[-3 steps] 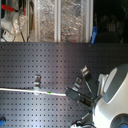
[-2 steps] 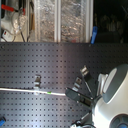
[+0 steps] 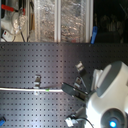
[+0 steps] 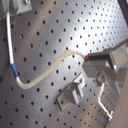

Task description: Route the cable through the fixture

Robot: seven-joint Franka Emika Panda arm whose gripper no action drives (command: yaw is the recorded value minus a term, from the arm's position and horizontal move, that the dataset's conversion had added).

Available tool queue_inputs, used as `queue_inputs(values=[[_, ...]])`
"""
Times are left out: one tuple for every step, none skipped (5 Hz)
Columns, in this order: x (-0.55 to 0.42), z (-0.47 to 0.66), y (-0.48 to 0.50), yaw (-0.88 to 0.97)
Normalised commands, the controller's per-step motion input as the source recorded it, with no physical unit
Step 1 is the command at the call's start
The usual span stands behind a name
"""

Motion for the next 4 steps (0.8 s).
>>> queue_inputs(values=[[-0.014, 0.03, -0.062, 0.0], [-0.323, 0.23, 0.077, 0.74], [-0.231, 0.22, 0.075, 0.83], [-0.021, 0.01, -0.016, 0.0]])
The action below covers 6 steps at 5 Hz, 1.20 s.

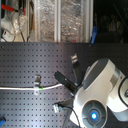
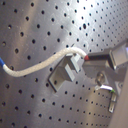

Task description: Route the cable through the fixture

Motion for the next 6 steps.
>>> queue_inputs(values=[[-0.045, 0.37, 0.011, 0.96], [-0.014, 0.39, -0.001, 1.0], [-0.001, 0.32, 0.003, 1.0], [0.024, 0.0, -0.021, 0.0], [-0.16, 0.15, 0.15, -0.06], [-0.2, 0.16, 0.186, -0.41]])
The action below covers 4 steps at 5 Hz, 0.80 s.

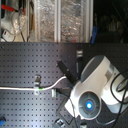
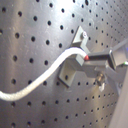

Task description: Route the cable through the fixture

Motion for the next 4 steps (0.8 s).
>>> queue_inputs(values=[[0.0, 0.01, 0.0, 0.0], [-0.226, 0.36, 0.146, -0.07], [0.0, 0.02, 0.0, 0.0], [-0.042, 0.05, 0.088, 0.55]])
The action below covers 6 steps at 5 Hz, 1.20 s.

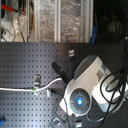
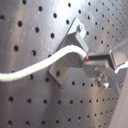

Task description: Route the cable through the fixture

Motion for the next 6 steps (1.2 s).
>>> queue_inputs(values=[[-0.063, 0.09, 0.051, 0.95], [-0.087, 0.07, 0.088, 0.9], [-0.026, 0.13, 0.033, 0.98], [-0.08, 0.1, -0.055, 0.29], [-0.244, 0.1, -0.17, -0.13], [-0.244, 0.07, -0.251, -0.18]])
